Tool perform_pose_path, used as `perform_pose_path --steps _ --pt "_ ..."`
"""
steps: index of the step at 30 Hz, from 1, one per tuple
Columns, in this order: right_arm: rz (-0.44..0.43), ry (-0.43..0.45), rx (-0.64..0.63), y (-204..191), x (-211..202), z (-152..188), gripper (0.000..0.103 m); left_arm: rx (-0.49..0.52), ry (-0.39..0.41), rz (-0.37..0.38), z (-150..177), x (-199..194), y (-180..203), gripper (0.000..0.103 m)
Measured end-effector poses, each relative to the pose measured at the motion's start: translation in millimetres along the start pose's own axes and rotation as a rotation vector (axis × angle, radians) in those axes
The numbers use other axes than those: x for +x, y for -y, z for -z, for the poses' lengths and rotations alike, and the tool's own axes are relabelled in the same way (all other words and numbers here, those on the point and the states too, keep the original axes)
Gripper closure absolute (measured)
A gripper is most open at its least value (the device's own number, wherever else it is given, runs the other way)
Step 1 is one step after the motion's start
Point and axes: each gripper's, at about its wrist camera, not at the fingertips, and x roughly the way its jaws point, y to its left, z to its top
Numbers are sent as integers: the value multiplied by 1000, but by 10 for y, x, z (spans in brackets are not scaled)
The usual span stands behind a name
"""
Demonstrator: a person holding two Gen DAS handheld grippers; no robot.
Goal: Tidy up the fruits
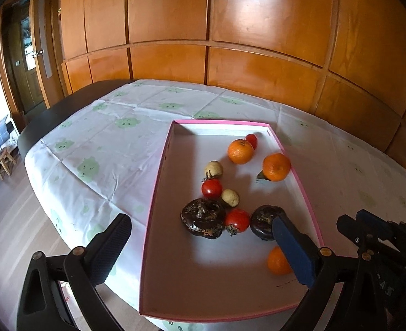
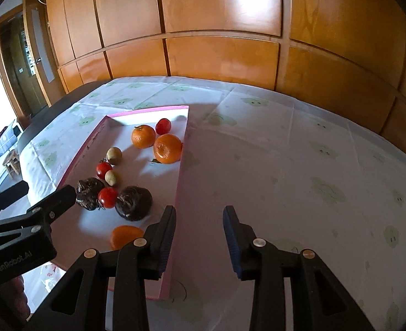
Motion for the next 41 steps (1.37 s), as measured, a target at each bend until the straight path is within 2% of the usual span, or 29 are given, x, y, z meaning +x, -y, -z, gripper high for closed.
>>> perform_pose_path --steps 8,30,34,37,41 --pt "-4 13 2 1 -51 32 67 4 32 -18 4 -75 36 0" --pt "-9 8 -21 -74 -57 39 67 -2 46 -39 -5 -98 -6 0" --pt "-10 7 -20 -72 -54 42 67 11 72 -44 0 -134 -2 1" --pt "-10 8 -20 -68 -56 43 67 14 80 -36 -4 -150 -2 7" --pt "-10 14 -8 -25 -68 21 67 13 77 -31 -9 -145 -3 7"
